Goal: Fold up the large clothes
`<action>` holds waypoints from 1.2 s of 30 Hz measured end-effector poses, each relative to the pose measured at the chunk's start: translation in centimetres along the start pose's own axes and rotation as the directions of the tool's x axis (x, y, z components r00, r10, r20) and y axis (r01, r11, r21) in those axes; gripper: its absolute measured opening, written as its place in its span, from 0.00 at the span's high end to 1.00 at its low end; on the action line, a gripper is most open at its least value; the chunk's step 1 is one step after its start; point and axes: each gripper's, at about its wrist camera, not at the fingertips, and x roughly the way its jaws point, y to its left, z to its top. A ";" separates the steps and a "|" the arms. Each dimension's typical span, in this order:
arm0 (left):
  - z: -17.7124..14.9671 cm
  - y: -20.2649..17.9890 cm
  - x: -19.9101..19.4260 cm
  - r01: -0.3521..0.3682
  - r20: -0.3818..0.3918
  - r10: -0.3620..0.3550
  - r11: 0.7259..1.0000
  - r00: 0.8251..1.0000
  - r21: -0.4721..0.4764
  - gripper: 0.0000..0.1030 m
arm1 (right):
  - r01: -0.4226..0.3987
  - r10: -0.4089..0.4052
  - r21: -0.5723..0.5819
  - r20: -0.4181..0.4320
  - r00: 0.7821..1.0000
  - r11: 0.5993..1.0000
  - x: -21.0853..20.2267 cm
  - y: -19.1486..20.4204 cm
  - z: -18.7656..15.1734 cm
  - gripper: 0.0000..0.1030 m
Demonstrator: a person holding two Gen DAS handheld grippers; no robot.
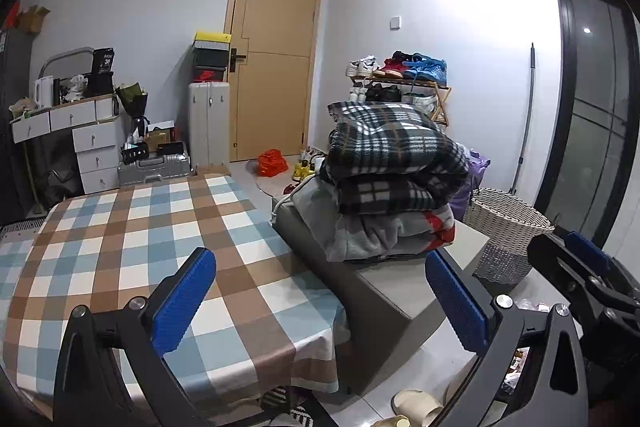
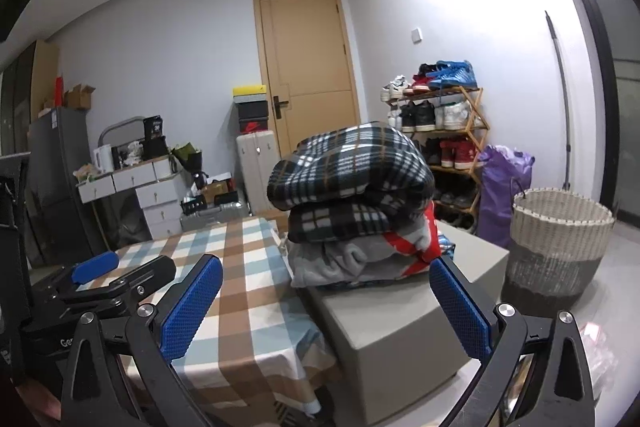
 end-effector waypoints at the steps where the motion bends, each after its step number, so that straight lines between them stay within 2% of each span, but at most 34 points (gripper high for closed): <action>1: 0.0 -0.2 -0.2 -0.002 0.004 0.002 1.000 1.000 0.005 0.01 | 0.002 -0.002 0.005 0.000 1.000 1.000 -0.1 -0.1 0.0 0.00; 18: 0.2 0.1 -1.9 -0.018 0.049 0.018 1.000 0.999 -0.006 0.01 | -0.035 0.035 0.006 0.023 0.999 0.999 -1.4 1.0 -0.1 0.00; 30: 0.0 -0.2 -1.7 0.002 0.031 -0.002 1.000 1.000 -0.007 0.01 | -0.033 0.032 0.028 0.028 0.999 0.999 -1.6 0.7 -0.2 0.00; 36: 0.1 -0.4 -1.8 -0.010 0.038 0.010 1.000 0.999 0.000 0.01 | -0.028 0.027 0.030 0.042 0.999 0.999 -1.7 0.6 -0.2 0.00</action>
